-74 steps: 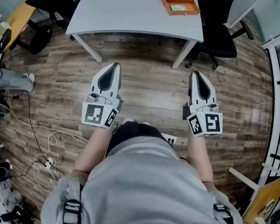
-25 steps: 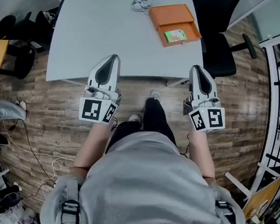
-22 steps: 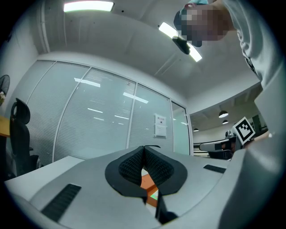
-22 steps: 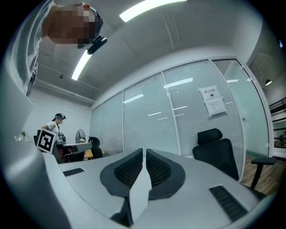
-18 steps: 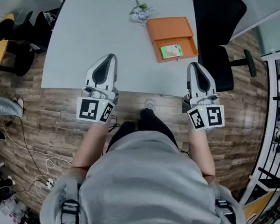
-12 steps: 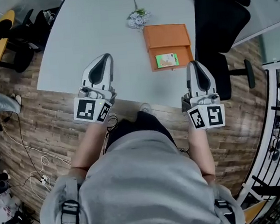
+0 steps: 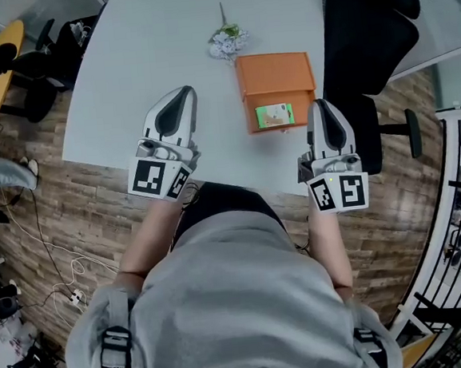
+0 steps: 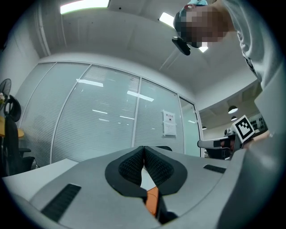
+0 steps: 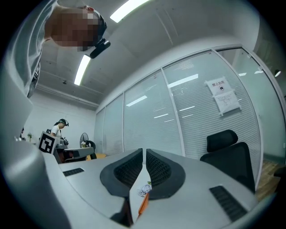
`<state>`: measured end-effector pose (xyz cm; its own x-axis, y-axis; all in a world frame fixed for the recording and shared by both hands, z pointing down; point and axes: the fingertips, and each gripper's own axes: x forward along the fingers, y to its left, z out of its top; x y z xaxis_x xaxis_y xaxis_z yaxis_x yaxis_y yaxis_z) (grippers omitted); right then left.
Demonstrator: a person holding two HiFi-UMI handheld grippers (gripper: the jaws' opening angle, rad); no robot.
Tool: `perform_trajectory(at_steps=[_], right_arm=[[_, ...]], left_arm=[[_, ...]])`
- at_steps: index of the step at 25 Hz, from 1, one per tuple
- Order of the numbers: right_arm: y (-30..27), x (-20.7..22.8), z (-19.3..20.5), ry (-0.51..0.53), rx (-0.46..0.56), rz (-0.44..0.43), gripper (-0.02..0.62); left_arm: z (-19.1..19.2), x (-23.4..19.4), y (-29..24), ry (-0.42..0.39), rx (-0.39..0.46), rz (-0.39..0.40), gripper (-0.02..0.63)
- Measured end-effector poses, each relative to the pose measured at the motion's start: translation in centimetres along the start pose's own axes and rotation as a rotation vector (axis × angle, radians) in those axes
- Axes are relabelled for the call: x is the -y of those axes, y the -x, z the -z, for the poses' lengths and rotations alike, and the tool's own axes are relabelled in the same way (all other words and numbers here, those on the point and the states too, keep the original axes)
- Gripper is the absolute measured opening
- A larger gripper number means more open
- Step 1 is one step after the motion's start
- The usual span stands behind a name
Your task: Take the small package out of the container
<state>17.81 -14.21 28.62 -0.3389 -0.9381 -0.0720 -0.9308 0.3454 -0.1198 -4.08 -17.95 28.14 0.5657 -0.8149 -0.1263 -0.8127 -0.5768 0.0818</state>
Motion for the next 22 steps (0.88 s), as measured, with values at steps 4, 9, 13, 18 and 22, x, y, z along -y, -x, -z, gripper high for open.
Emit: perform_trajectory(at_steps=[4, 9, 13, 18, 22], right_arm=[[-2.1, 0.6, -0.4, -0.002, 0.008, 0.022, 0.057], [-4.8, 1.0, 0.5, -0.015, 0.018, 0.058, 0.057], [-6.3, 1.1, 0.9, -0.02, 0.016, 0.058, 0.057], [-7.6, 1.8, 0.9, -0.022, 0.005, 0.037, 0.057], [-7.9, 2.9, 0.7, -0.016, -0.011, 0.017, 0.057]], left_arm=[[-0.1, -0.5, -2.6, -0.001, -0.007, 0.061, 0.02], [0.6, -1.6, -4.9, 0.009, -0.006, 0.124, 0.02], [0.7, -2.1, -6.2, 0.018, -0.009, 0.154, 0.02], [1.2, -3.0, -7.5, 0.02, -0.015, 0.124, 0.02], [1.6, -3.2, -8.6, 0.02, -0.022, 0.088, 0.02]])
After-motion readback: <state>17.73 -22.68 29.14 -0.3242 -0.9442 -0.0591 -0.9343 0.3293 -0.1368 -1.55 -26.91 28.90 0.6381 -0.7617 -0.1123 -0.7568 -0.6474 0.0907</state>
